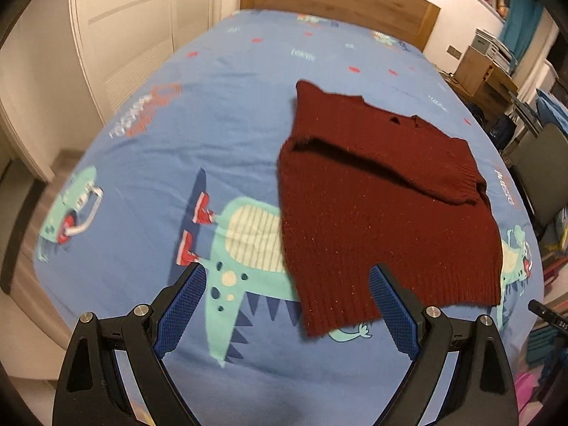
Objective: Fold small clothes
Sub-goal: 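Move both tools to the side edge of the folded sweater, then grasp the sweater edge with both tools and fold it over the other half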
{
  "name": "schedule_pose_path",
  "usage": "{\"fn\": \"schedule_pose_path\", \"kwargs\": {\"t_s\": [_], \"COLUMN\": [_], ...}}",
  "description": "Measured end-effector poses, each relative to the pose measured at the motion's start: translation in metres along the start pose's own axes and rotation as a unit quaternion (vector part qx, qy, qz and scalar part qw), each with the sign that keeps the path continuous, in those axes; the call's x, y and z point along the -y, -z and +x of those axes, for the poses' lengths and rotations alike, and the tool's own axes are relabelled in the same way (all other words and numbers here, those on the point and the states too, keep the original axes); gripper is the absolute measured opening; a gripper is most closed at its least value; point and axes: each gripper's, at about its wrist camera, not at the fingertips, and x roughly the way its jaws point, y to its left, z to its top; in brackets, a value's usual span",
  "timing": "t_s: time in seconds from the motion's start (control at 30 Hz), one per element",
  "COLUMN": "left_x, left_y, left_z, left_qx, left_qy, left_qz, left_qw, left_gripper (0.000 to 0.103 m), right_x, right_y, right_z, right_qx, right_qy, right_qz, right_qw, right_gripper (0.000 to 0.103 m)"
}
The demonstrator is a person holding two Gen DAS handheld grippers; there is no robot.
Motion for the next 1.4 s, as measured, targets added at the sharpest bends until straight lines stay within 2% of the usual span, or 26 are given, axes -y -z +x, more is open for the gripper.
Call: {"fn": "schedule_pose_path", "kwargs": {"t_s": [0.17, 0.4, 0.73, 0.87, 1.07, 1.13, 1.23, 1.4], "left_x": [-0.011, -0.016, -0.026, -0.025, -0.025, -0.027, -0.029, -0.023], "left_y": [-0.005, 0.0, 0.005, 0.011, 0.024, 0.026, 0.03, 0.036], "left_z": [0.037, 0.083, 0.111, 0.117, 0.125, 0.124, 0.121, 0.119], "left_qx": [-0.032, -0.072, -0.101, -0.117, -0.138, -0.138, -0.141, -0.146], "left_qy": [0.018, 0.02, 0.045, 0.071, 0.098, 0.11, 0.142, 0.172], "left_qz": [-0.034, -0.045, -0.061, -0.066, -0.072, -0.076, -0.084, -0.084], "left_qw": [0.9987, 0.9962, 0.992, 0.9884, 0.983, 0.9813, 0.9761, 0.9705], "left_gripper": [0.09, 0.09, 0.089, 0.08, 0.075, 0.074, 0.066, 0.055], "right_x": [0.015, 0.031, 0.043, 0.045, 0.054, 0.059, 0.067, 0.066], "right_y": [-0.017, -0.024, -0.027, -0.026, -0.026, -0.027, -0.026, -0.026], "right_z": [0.027, 0.068, 0.095, 0.107, 0.115, 0.114, 0.113, 0.122], "right_qx": [-0.017, -0.052, -0.075, -0.084, -0.084, -0.084, -0.084, -0.079], "right_qy": [-0.017, -0.021, -0.039, -0.043, -0.059, -0.067, -0.092, -0.131], "right_qz": [0.028, 0.058, 0.081, 0.084, 0.101, 0.105, 0.115, 0.132], "right_qw": [0.999, 0.997, 0.993, 0.992, 0.99, 0.989, 0.986, 0.979], "right_gripper": [0.077, 0.076, 0.074, 0.072, 0.063, 0.053, 0.039, 0.035]}}
